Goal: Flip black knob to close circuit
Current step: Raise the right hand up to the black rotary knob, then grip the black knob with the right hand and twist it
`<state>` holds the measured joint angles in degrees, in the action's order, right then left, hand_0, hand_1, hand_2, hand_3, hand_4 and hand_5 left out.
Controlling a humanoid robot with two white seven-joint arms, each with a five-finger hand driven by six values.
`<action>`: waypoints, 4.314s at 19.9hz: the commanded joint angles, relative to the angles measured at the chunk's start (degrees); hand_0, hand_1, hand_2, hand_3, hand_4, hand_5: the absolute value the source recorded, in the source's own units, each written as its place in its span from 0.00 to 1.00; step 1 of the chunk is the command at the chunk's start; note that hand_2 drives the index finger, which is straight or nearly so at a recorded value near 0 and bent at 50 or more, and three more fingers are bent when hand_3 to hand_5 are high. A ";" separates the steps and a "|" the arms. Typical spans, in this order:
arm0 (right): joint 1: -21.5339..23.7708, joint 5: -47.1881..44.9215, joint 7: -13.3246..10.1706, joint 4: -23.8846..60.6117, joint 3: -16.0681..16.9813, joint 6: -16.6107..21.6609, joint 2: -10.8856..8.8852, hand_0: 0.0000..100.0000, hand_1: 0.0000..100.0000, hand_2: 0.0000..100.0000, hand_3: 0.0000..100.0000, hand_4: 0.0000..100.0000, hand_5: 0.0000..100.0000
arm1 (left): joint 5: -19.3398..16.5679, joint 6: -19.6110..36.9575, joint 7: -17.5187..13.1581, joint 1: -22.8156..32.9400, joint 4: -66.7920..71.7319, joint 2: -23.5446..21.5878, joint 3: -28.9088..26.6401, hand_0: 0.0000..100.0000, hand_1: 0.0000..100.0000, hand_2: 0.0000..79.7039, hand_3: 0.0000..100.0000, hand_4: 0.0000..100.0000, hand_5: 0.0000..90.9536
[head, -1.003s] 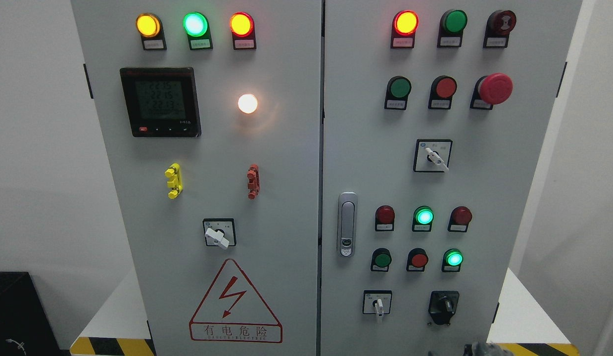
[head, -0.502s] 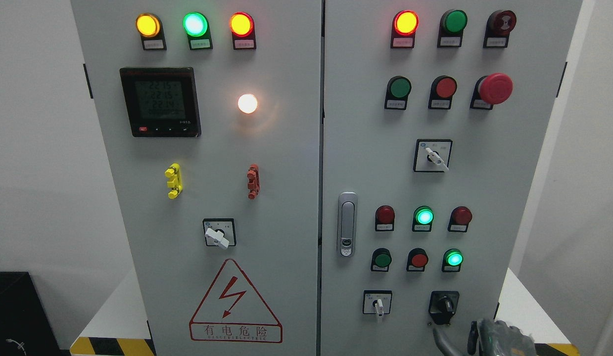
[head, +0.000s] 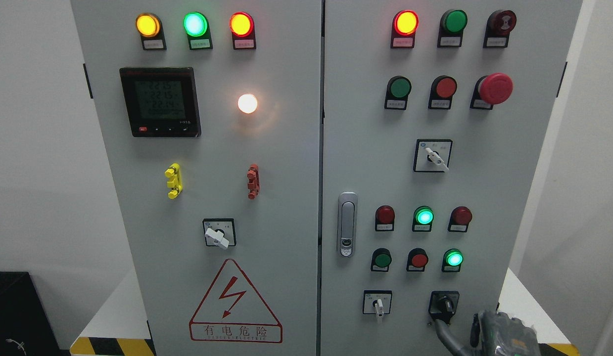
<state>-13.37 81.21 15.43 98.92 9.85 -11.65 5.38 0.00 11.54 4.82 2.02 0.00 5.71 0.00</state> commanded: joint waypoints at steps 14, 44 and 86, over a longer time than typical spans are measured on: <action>-1.92 2.81 0.39 -1.54 -0.62 -1.27 0.34 0.00 0.04 0.80 0.98 0.80 0.77 | -1.23 -0.02 0.01 0.00 1.23 0.00 1.14 0.00 0.00 0.00 0.00 0.00 0.00; -2.98 2.72 1.27 -2.15 0.52 -1.27 0.25 0.00 0.06 0.80 0.99 0.81 0.78 | -1.23 -0.02 0.01 0.00 1.23 0.00 1.14 0.00 0.00 0.00 0.00 0.00 0.00; -3.42 2.46 2.06 -2.33 2.71 -0.83 -0.19 0.00 0.09 0.79 0.99 0.82 0.79 | -1.23 -0.02 0.01 0.00 1.23 0.00 1.14 0.00 0.00 0.00 0.00 0.00 0.00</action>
<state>-16.49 83.85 17.21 96.51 11.99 -12.37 5.25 0.00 11.54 4.81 2.02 0.00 5.71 0.00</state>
